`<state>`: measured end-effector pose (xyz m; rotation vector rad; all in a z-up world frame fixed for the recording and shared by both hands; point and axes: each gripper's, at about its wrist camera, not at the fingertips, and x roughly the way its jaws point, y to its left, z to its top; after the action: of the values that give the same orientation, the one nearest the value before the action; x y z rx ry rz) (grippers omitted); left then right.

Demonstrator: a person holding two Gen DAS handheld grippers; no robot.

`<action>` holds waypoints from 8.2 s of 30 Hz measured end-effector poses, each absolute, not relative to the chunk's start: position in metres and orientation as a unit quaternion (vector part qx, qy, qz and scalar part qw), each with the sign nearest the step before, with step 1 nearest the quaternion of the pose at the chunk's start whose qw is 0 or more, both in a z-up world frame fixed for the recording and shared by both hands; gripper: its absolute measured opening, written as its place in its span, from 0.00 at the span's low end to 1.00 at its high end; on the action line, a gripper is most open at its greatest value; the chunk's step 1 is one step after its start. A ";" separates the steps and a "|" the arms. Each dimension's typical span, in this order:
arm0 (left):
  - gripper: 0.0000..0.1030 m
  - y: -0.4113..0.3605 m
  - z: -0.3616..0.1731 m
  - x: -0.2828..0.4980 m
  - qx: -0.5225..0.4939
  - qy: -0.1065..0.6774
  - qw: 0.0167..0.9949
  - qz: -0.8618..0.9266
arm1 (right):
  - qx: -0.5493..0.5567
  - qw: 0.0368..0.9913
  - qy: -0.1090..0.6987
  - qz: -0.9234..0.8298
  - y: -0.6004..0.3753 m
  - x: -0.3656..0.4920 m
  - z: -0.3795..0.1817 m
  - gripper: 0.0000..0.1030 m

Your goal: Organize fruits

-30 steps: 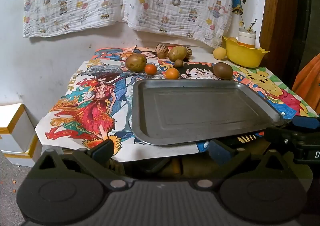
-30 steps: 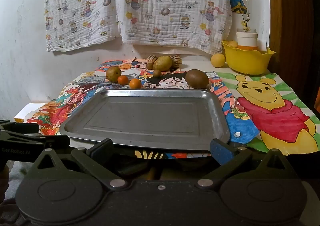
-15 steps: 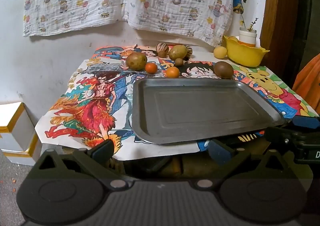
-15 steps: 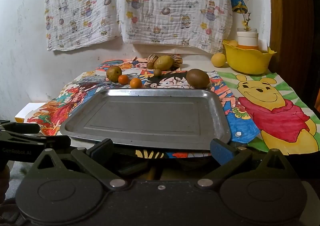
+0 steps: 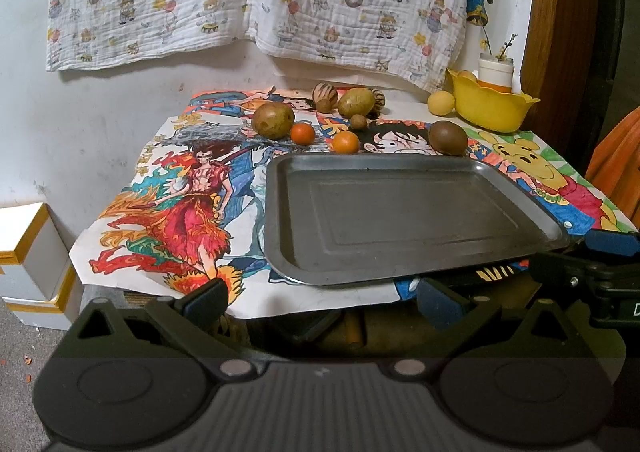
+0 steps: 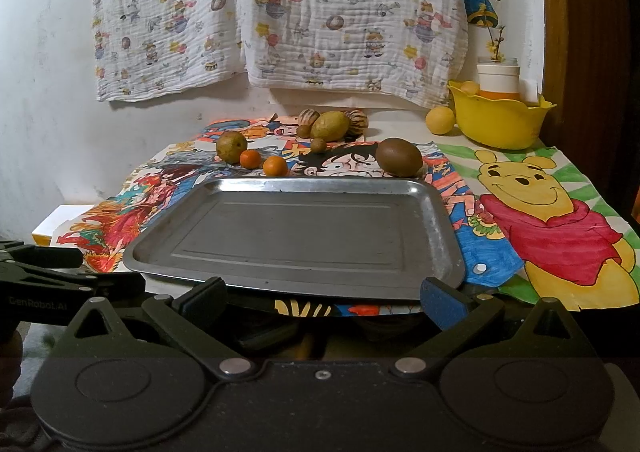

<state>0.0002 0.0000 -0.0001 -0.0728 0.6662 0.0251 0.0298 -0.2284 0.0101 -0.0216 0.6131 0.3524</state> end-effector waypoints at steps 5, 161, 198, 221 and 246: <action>1.00 0.000 0.000 0.000 -0.036 0.327 0.944 0.013 | -0.010 0.938 0.300 0.173 -0.228 0.030 0.010 1.00; 0.61 0.132 -0.022 0.317 -0.195 0.384 0.900 -0.066 | -0.073 0.891 0.371 0.252 -0.073 0.298 -0.032 0.34; 0.60 0.132 -0.014 0.314 -0.230 0.403 0.885 -0.034 | -0.081 0.895 0.347 0.269 -0.072 0.290 -0.027 0.34; 0.59 0.084 0.015 0.171 -0.183 0.390 0.898 -0.086 | -0.092 0.878 0.341 0.324 -0.112 0.185 0.002 0.34; 0.60 0.044 -0.004 0.102 -0.112 0.404 0.901 -0.109 | -0.093 0.867 0.362 0.330 -0.149 0.129 -0.011 0.34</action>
<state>0.1020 0.0440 -0.0039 -0.2322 0.8348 -0.2263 0.1291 -0.1493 -0.0109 -0.1954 0.7580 0.6919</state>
